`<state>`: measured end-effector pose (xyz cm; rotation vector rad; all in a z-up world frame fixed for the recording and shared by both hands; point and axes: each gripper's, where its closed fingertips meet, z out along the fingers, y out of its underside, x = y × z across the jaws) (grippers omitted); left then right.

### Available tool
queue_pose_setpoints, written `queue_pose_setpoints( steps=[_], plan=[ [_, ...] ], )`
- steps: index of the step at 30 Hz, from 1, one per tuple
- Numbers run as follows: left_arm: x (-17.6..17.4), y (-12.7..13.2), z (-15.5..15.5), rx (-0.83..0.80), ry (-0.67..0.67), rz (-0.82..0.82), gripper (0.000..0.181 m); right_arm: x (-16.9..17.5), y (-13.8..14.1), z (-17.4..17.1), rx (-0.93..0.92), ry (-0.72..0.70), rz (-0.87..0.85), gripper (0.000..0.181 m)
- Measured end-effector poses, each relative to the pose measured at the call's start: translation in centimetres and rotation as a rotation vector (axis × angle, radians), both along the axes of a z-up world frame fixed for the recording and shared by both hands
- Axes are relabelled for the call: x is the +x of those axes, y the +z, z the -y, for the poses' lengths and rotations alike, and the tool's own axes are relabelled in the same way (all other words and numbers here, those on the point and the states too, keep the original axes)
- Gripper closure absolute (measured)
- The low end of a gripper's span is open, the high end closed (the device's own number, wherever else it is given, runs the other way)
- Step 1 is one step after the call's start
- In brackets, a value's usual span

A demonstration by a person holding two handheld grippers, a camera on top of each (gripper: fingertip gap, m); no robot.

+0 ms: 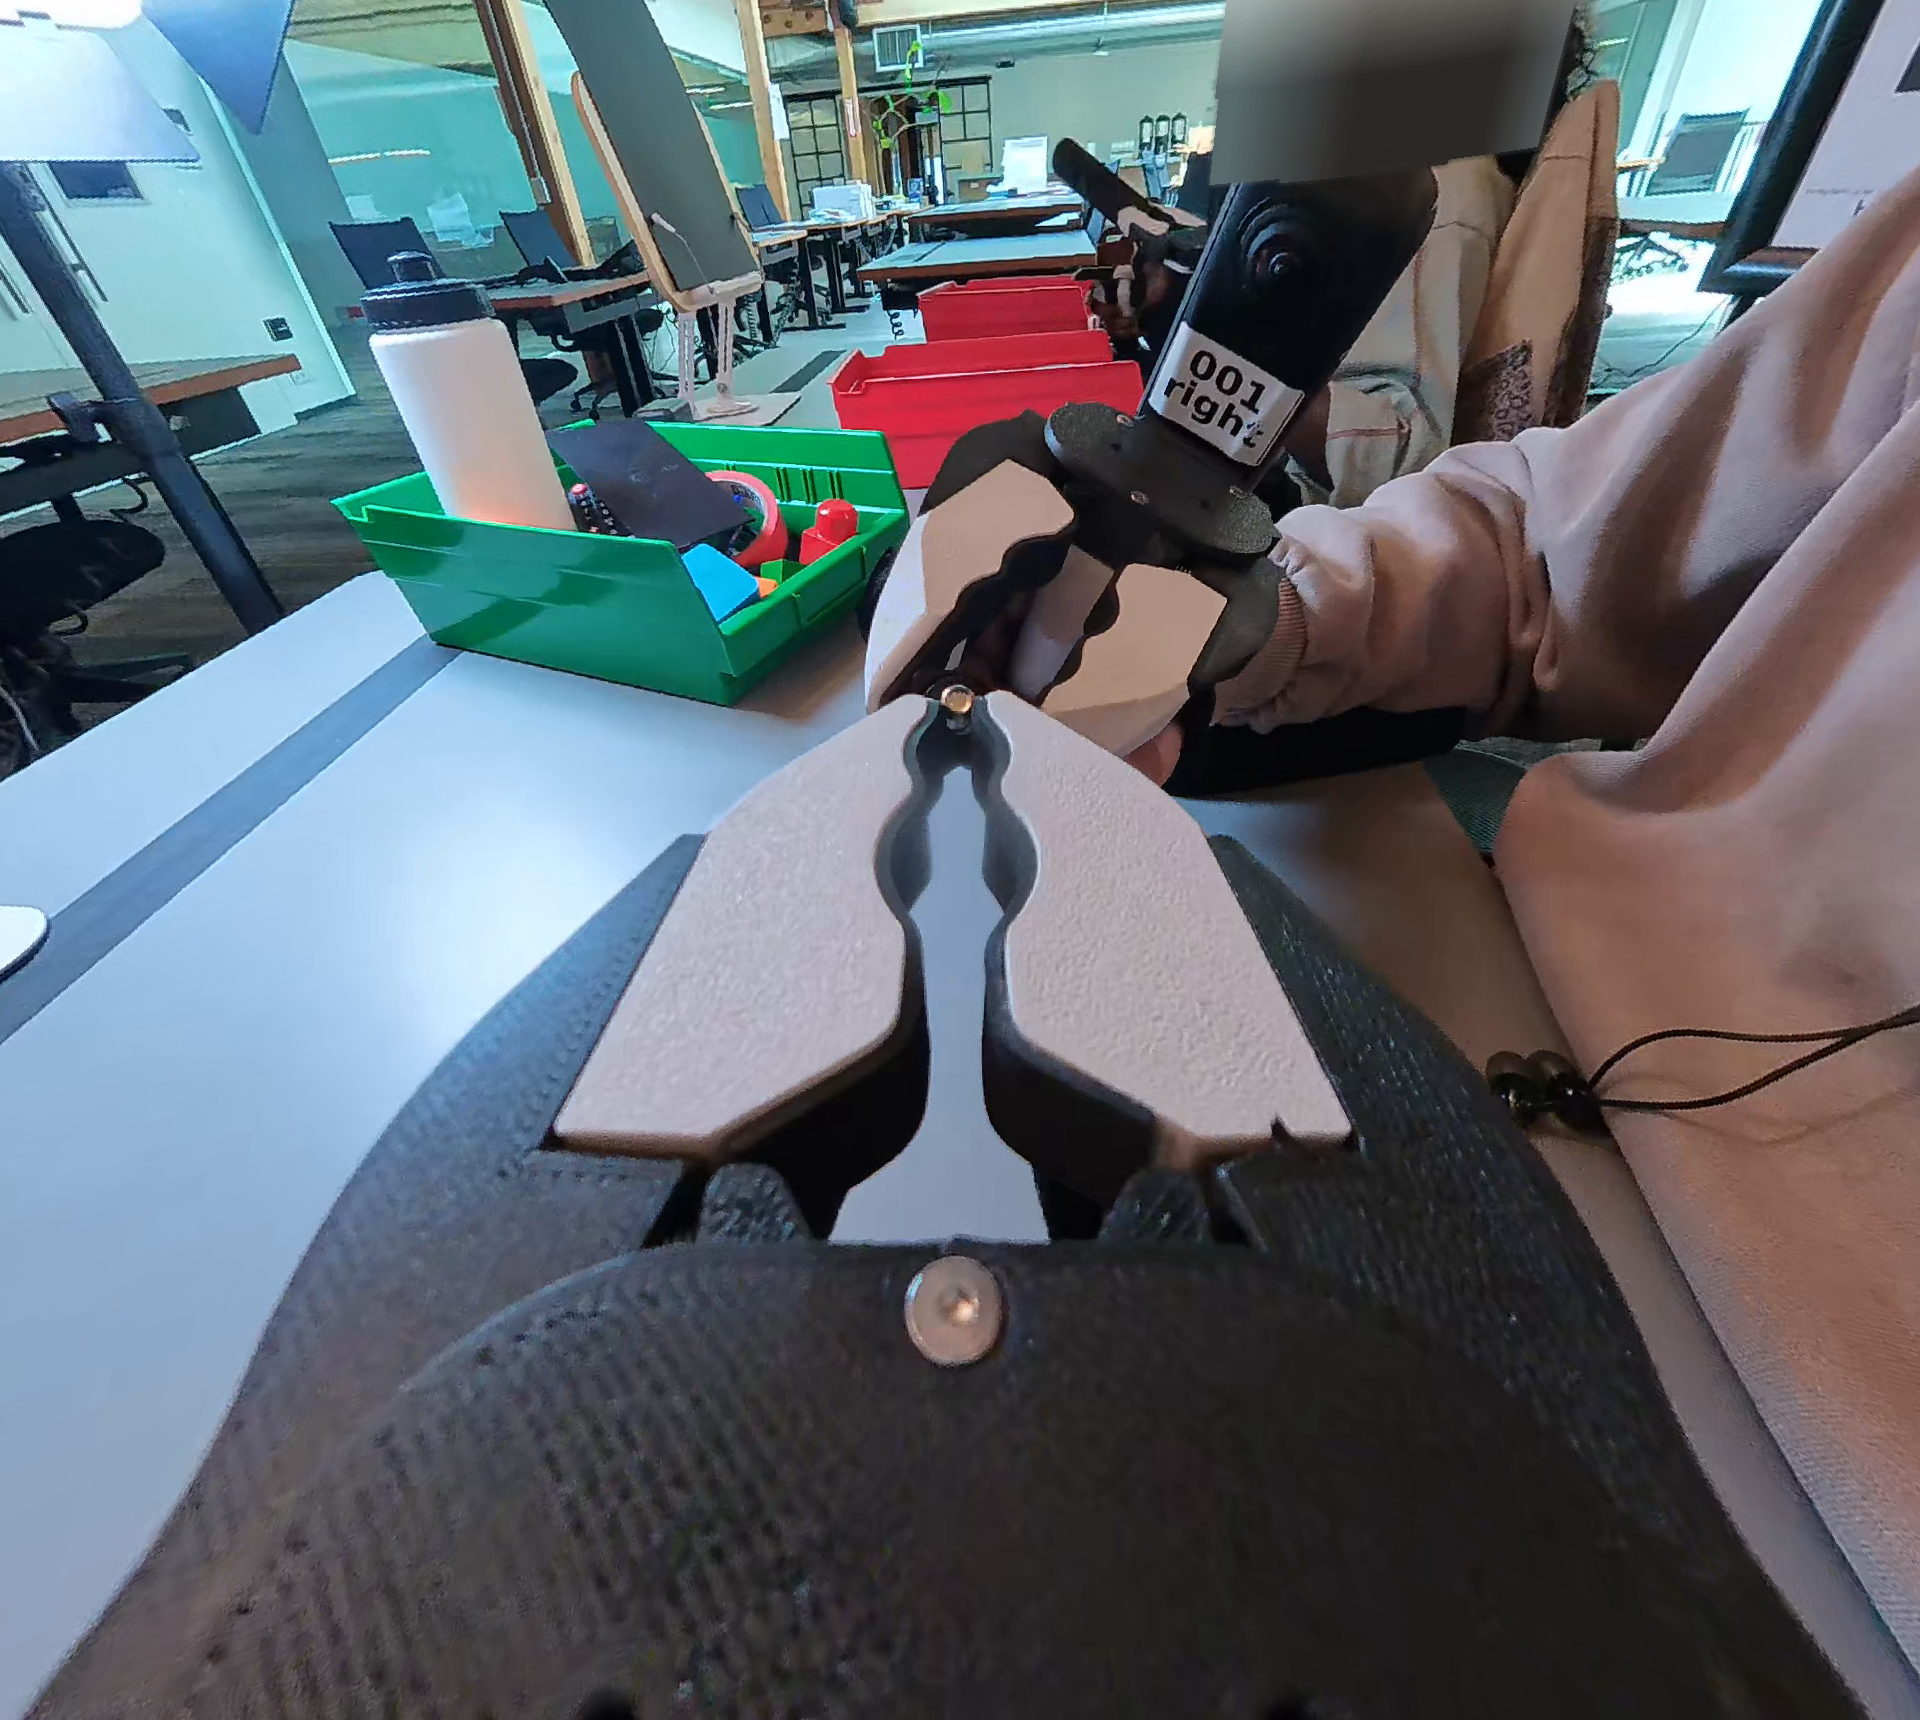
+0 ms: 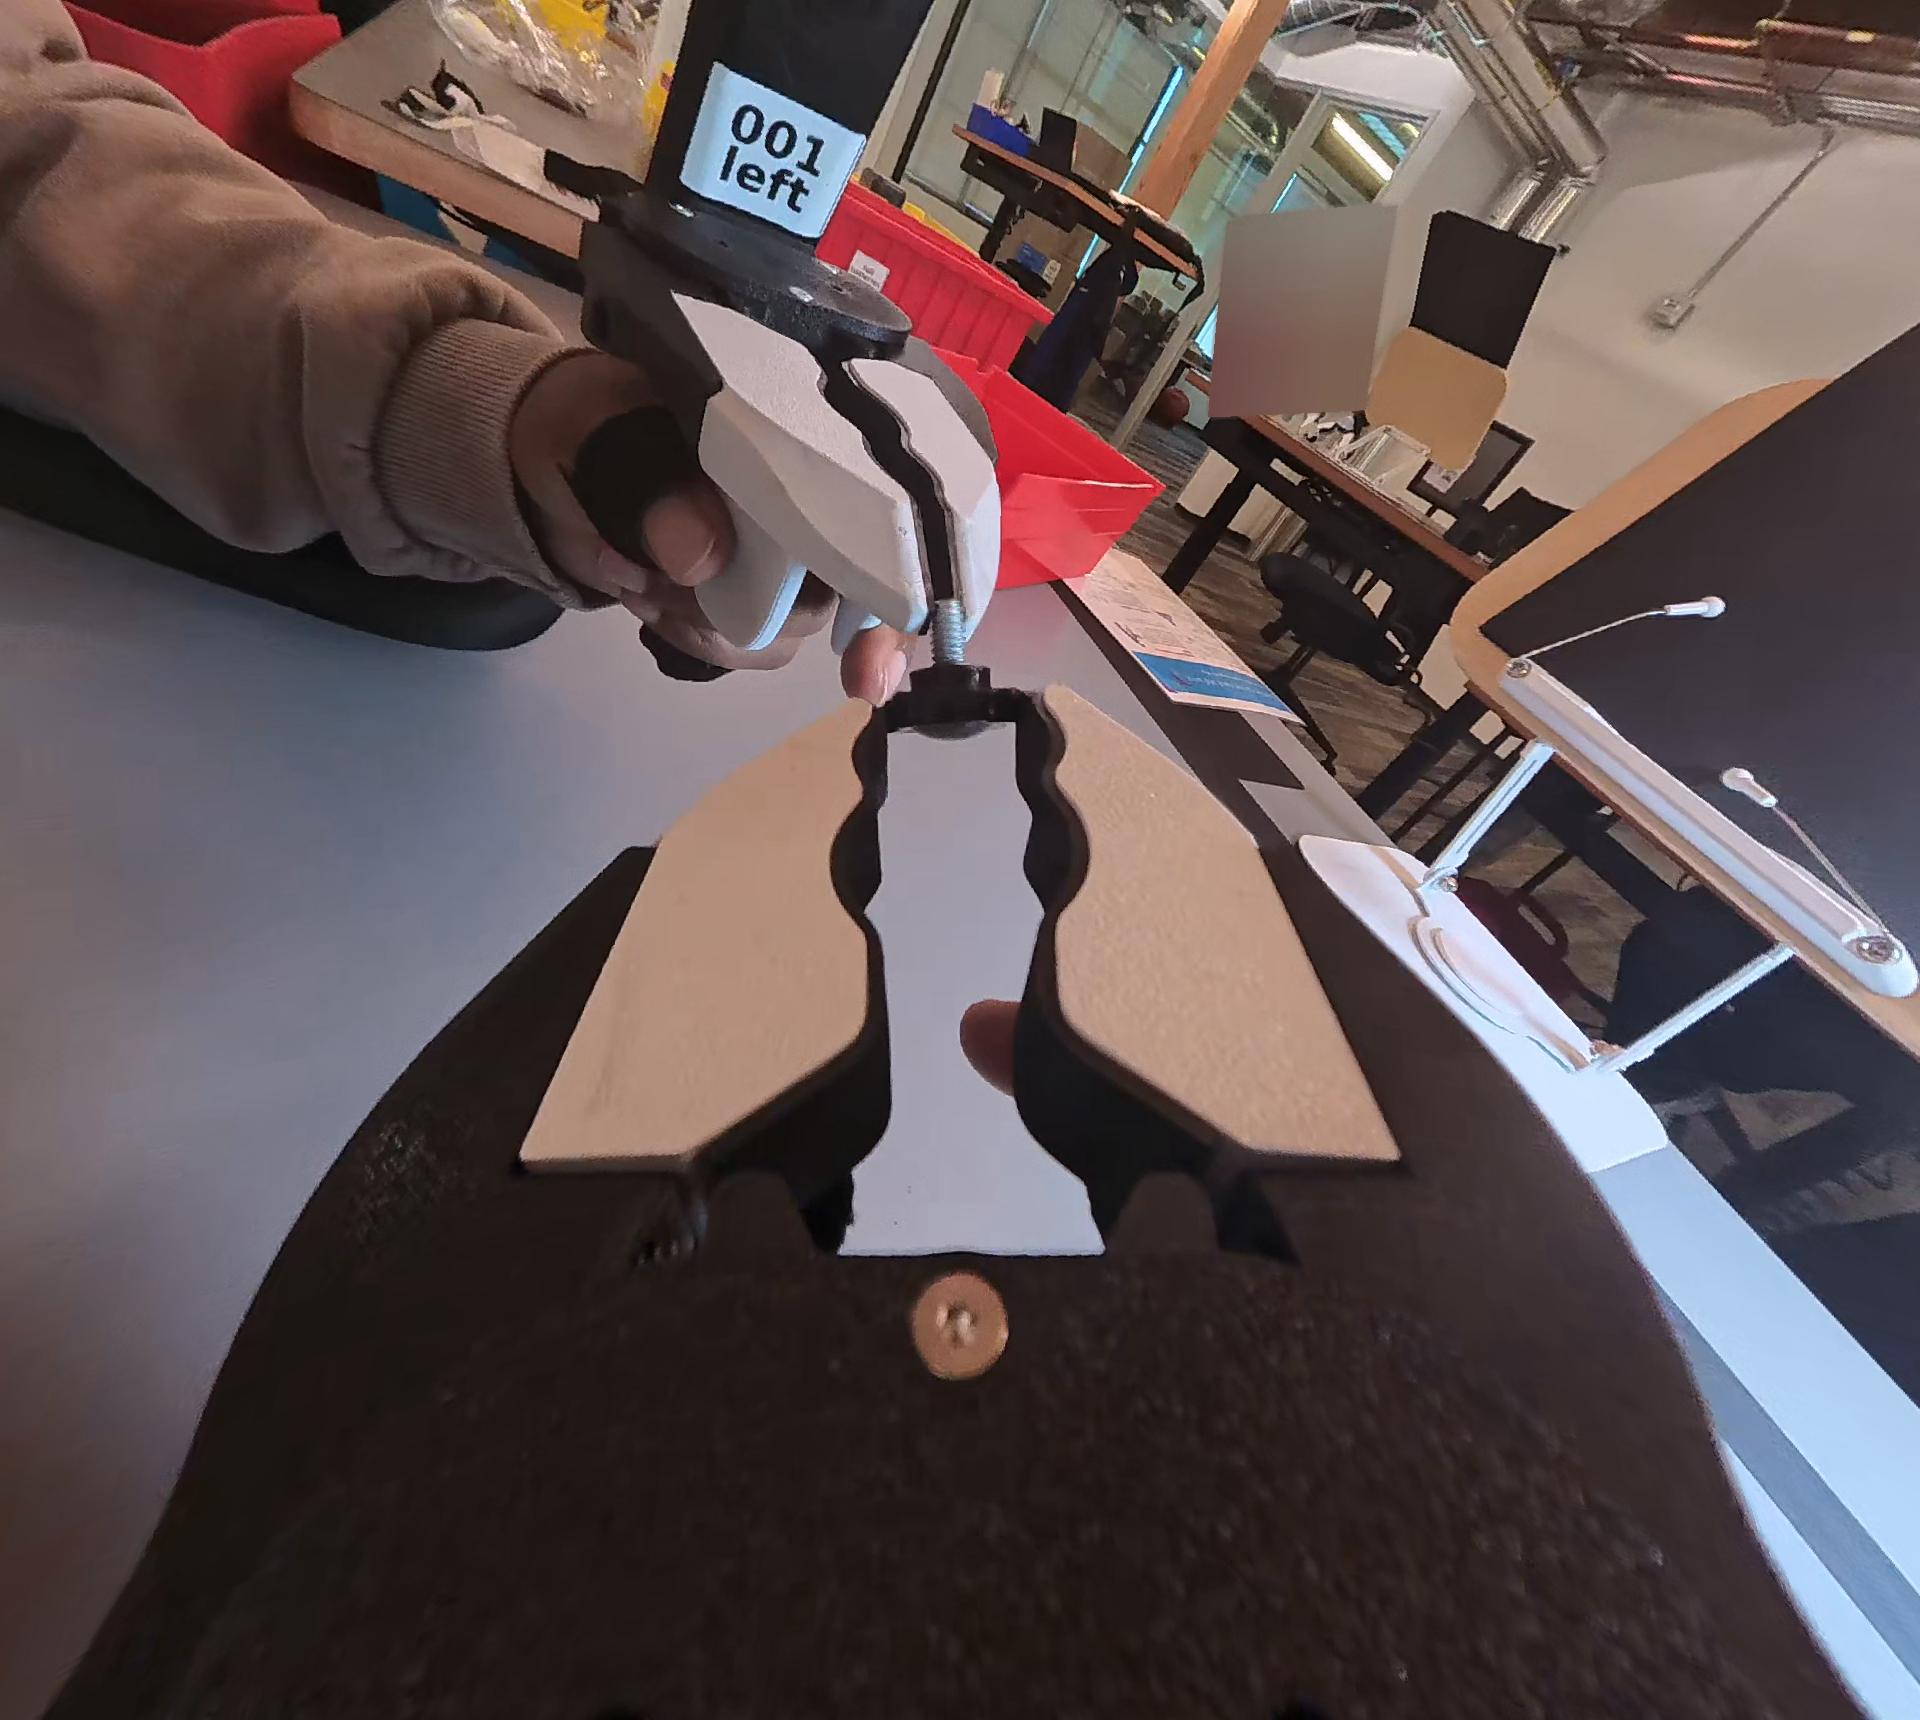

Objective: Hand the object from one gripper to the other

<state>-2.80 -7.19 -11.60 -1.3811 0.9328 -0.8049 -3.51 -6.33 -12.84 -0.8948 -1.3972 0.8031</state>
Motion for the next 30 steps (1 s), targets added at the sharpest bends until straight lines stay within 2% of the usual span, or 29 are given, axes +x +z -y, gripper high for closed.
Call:
queue_pose_setpoints(
  steps=[15,20,25,27,30],
  plan=[
    [0.0,-0.4,-0.2,0.022,0.02,-0.03,0.177,-0.1,-0.5,-0.4,0.021,-0.026,0.031,0.158],
    [0.1,-0.6,-0.4,0.047,0.048,-0.057,0.17,-0.3,-1.0,-0.4,0.043,-0.037,0.055,0.158],
    [0.1,-0.9,-0.4,0.068,0.05,-0.112,0.175,-0.3,-1.0,-0.3,0.058,-0.037,0.06,0.158],
    [0.1,-0.6,-0.2,0.072,0.042,-0.095,0.176,-0.3,-0.7,-0.1,0.035,-0.021,0.04,0.158],
    [0.0,0.6,0.4,0.022,-0.02,0.037,0.176,-0.1,0.2,0.7,-0.104,0.072,-0.018,0.156]
  ],
)
